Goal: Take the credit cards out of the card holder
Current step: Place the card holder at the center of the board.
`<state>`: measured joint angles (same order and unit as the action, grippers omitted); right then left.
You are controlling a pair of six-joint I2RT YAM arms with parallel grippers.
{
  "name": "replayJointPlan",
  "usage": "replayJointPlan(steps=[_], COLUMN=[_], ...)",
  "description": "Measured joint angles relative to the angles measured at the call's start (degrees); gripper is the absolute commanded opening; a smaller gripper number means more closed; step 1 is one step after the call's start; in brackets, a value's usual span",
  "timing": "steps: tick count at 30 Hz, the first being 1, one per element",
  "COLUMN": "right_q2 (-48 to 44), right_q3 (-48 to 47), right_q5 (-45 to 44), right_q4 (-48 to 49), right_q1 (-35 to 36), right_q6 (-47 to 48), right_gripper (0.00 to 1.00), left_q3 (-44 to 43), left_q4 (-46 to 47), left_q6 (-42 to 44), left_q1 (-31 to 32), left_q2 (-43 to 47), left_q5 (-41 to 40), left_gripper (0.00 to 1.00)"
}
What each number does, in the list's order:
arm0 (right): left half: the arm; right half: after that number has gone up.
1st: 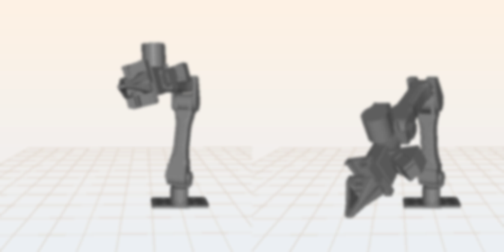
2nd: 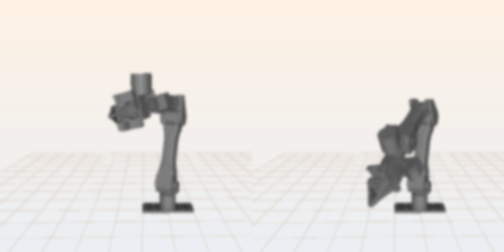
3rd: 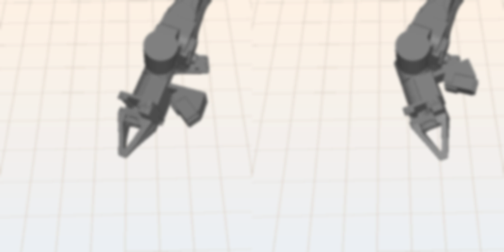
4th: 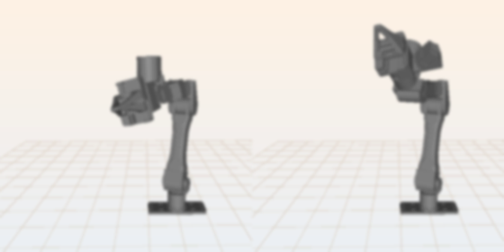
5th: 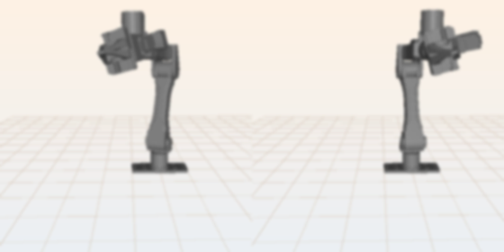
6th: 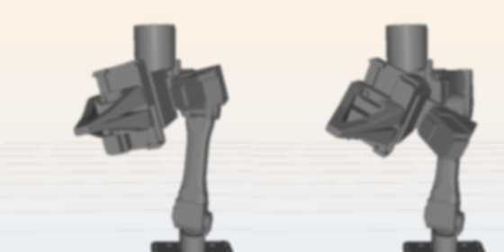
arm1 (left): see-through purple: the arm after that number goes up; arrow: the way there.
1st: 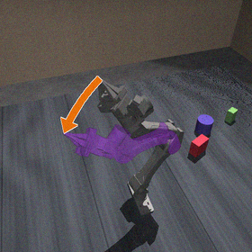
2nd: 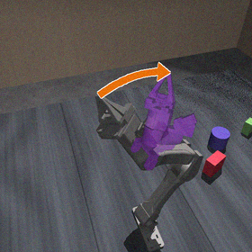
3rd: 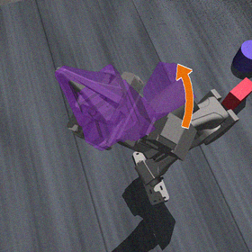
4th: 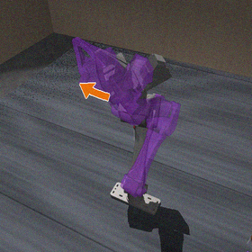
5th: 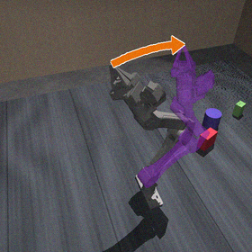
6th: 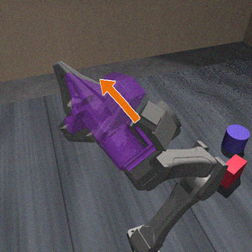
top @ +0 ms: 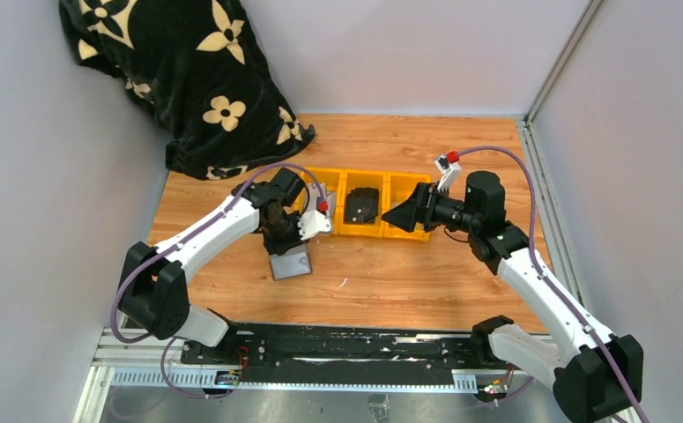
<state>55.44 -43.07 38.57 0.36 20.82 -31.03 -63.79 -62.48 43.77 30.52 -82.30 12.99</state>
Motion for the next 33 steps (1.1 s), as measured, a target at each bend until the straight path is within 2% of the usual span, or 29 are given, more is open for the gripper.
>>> replayJointPlan(steps=[2, 5, 8, 12, 18, 20, 23, 29, 33], right_q2=[0.6, 1.6, 2.3, 2.6, 2.6, 2.6, 2.5, 1.4, -1.6], right_q3=[0.3, 0.3, 0.3, 0.3, -0.6, -0.9, -1.6, -4.5, -6.1], right_q5=[-0.3, -0.7, -0.9, -1.6, -2.7, -2.9, -3.8, -9.5, -15.7], right_q4=[-1.1, -1.8, -2.2, -3.4, -5.2, -5.9, -7.2, -12.5, -14.9], right_q1=[-0.8, -1.1, -1.1, -1.3, -1.9, -2.0, -2.3, -3.1, -5.0], right_q6=[-0.5, -0.9, -1.0, -1.0, -1.1, -1.2, -1.1, 0.6, 2.0], right_gripper=[0.82, 0.85, 0.87, 0.88, 0.89, 0.89, 0.89, 0.9, 0.9], left_q3=[3.4, 6.6, 9.7, 12.5, 18.6, 20.2, 20.9, 17.3, 9.3], left_q4=[8.2, 13.7, 18.1, 19.5, 18.5, 17.8, 16.5, 13.9, 12.5], left_q6=[-0.6, -0.7, -1.4, -1.7, 2.1, 3.8, 5.4, 5.9, 5.4], left_q1=[0.0, 0.0, 0.0, 0.1, 0.7, 0.8, 0.9, 0.2, -4.5], left_q2=[-0.7, -0.8, 0.0, 5.6, 15.6, 16.2, 15.4, 17.2, 21.0], left_q5=[-7.0, -11.8, -14.4, -11.6, -3.9, -2.6, -2.1, -2.2, 0.2], left_gripper=[0.15, 0.38, 0.49, 0.59, 0.63, 0.68, 0.98, 1.0, 1.0])
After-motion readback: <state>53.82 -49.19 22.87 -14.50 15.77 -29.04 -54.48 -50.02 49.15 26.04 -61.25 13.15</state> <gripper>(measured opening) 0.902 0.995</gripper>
